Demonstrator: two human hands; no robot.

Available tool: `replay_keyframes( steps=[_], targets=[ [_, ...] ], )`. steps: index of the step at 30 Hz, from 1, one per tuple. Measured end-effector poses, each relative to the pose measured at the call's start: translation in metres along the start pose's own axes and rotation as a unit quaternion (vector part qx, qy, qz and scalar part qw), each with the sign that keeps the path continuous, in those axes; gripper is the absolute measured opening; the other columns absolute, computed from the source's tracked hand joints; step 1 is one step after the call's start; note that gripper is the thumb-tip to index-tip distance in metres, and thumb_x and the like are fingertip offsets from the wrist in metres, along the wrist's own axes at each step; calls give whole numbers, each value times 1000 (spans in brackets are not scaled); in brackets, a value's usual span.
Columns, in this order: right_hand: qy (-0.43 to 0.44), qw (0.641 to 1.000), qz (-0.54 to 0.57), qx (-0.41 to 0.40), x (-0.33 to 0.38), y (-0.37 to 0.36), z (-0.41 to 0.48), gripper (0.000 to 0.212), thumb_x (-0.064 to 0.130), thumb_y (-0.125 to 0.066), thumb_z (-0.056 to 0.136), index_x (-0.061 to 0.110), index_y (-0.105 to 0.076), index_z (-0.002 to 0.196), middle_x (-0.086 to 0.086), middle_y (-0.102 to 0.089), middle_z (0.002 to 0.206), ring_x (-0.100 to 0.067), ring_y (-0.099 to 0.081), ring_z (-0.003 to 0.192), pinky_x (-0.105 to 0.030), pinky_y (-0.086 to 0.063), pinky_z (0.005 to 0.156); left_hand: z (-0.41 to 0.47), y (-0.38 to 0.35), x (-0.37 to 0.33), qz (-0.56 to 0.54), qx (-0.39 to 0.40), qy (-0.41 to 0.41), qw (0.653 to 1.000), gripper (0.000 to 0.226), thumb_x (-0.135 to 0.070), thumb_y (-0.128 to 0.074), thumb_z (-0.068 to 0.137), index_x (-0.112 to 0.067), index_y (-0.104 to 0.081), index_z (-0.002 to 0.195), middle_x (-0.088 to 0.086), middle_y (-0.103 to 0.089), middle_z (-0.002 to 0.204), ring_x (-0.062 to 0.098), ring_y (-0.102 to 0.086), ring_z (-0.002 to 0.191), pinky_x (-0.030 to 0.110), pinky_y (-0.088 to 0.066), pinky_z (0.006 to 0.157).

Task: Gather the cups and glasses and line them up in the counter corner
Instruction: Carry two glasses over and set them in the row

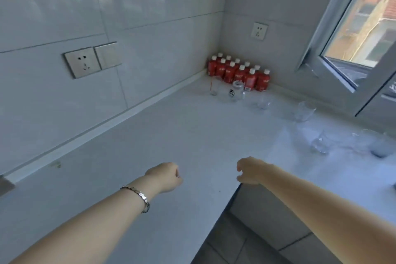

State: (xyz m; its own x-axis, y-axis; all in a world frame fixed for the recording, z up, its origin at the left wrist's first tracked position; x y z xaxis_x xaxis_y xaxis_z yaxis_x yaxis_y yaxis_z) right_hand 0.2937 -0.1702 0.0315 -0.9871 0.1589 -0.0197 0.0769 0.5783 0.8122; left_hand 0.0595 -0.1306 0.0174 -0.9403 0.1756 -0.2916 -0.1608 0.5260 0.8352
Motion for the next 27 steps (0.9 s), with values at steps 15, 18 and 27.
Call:
replay_keyframes(
  steps=[15, 18, 27],
  targets=[
    [-63, 996, 20, -54, -220, 110, 147, 37, 24, -50, 91, 12, -55, 125, -7, -56, 130, -28, -58, 115, -31, -47, 92, 212, 62, -170, 16, -39, 12, 999, 21, -26, -47, 89, -20, -60, 103, 1, -63, 119, 23, -60, 108, 28, -45, 88],
    [-66, 993, 37, -95, -235, 139, 199, 36, 27, -49, 92, 13, -54, 125, -6, -58, 127, -26, -58, 114, -30, -48, 88, 276, 80, -187, 10, -46, 6, 999, 24, -26, -46, 90, -18, -60, 108, 2, -63, 121, 24, -59, 110, 27, -45, 88],
    [-123, 976, 118, -133, -289, 202, 364, 85, 43, -67, 80, 16, -22, 147, -2, -29, 151, -26, -30, 138, -39, -38, 106, 432, 120, -230, 24, -29, -11, 999, 33, -31, -46, 92, -18, -51, 121, 3, -59, 128, 25, -57, 116, 29, -44, 93]
  ],
)
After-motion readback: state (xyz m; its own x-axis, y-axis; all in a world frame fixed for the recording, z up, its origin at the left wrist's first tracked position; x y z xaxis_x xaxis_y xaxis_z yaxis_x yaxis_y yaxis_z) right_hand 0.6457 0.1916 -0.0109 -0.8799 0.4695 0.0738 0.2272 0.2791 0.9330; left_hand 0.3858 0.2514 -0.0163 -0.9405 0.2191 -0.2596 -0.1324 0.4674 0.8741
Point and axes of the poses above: each hand's wrist, its own z-axis towards the middle knuckle, its own y-axis out of the back of the hand, x = y × z, the point moved 2 cm from there along z, towards the middle knuckle
